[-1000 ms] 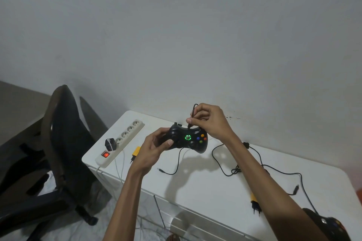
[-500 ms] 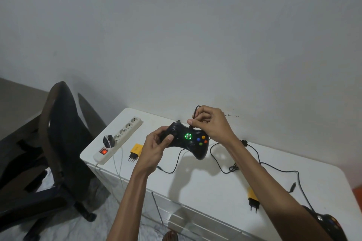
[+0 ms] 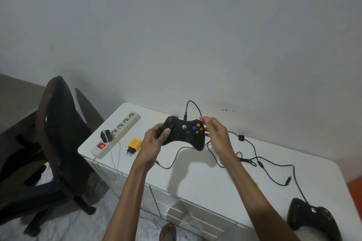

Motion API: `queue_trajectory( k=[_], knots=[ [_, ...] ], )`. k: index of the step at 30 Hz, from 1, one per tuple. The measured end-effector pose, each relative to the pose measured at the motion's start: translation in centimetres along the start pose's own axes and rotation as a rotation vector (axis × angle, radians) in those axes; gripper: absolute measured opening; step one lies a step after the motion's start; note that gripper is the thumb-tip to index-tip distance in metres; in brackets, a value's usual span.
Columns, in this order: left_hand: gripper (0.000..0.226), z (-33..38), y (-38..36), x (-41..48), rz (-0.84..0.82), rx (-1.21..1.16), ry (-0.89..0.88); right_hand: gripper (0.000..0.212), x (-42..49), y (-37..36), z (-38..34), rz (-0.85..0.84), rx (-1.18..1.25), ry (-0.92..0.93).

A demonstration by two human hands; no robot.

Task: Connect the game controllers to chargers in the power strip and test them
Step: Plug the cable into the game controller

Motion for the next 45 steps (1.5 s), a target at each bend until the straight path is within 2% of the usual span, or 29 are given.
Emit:
queue_trajectory(
  k=[4,11,18,27,33,36,42,45],
  knots=[
    [0.024,-2.1,-0.1,0.0,0.082,-0.051,0.076,0.021,-1.3,0.1,1.9,-0.033,0.033,-0.043],
    [0.024,-6.6,-0.7,0.2,0.133,-0.003,0.233,0.027,-2.7,0.7,4.7,0.008,-0.14,-0.069],
    [0.027,-12.3,-0.9,0.1,0.109,0.164,0.389,0.026,-4.3,1.0,10.5,0.072,-0.161,-0.226],
    [0.027,-18.1,-1.4,-1.4,0.04,0.345,0.538,0.029,-6.7,2.0,16.4,0.114,-0.384,-0.352],
    [0.042,-20.2,-0.9,-0.4,0.031,0.484,0.56,0.028,-6.6,1.7,18.5,0.077,-0.461,-0.435],
    [0.03,-20.6,-0.9,0.4,0.037,0.533,0.548,0.025,-6.2,1.5,19.2,0.073,-0.52,-0.436],
    [0.026,-20.6,-0.2,2.4,0.065,0.676,0.477,0.024,-4.6,0.7,19.8,0.052,-0.558,-0.426],
    [0.025,-20.4,0.6,3.4,0.084,0.679,0.47,0.025,-4.0,0.1,19.9,0.056,-0.504,-0.441]
  ],
)
Point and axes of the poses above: each hand's wrist, its own x-axis towards the middle knuckle, its own y-axis out of the back of the hand, z = x × y, the point moved 5 cm from there along x, towards the middle knuckle, and after that the axes turned 3 degrees about y, right-handed, at the moved point
